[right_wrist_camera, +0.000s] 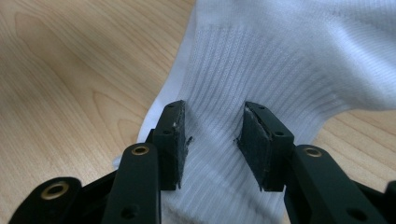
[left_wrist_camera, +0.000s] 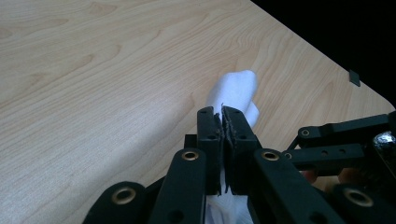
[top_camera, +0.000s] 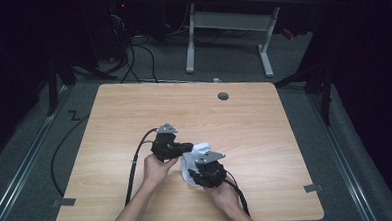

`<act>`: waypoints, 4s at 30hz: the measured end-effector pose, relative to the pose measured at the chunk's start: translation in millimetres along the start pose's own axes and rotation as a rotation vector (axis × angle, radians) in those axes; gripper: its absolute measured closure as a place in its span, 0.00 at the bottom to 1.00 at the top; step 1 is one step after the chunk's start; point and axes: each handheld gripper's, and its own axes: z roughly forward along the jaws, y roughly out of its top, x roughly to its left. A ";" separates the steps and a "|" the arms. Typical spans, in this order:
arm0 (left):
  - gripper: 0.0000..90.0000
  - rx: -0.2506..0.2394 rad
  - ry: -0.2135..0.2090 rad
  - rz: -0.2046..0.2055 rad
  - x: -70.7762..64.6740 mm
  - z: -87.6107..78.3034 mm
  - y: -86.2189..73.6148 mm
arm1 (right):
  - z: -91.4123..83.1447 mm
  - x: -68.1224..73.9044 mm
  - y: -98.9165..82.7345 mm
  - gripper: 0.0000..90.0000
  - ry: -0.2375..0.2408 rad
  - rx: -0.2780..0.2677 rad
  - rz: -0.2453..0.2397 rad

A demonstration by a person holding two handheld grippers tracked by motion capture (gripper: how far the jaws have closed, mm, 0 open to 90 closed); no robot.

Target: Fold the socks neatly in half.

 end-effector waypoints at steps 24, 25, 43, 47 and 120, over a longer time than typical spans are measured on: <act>0.96 -0.053 0.024 -0.059 15.6 -8.2 -0.1 | 2.7 -6.8 13.9 0.59 0.002 -0.061 0.039; 0.96 -0.054 0.028 -0.056 15.7 -8.9 0.0 | -5.2 -5.9 12.4 0.59 0.011 -0.085 0.035; 0.96 -0.035 0.002 0.019 -2.1 -11.7 0.7 | -4.5 6.6 -5.7 0.61 -0.010 -0.008 -0.047; 0.96 -0.021 0.005 0.072 -12.0 -14.8 -0.1 | -2.8 4.9 -5.5 0.63 -0.014 -0.011 -0.054; 0.73 -0.065 0.055 0.000 -28.3 -4.0 -35.9 | -26.1 -31.0 8.4 0.71 0.016 -0.045 0.054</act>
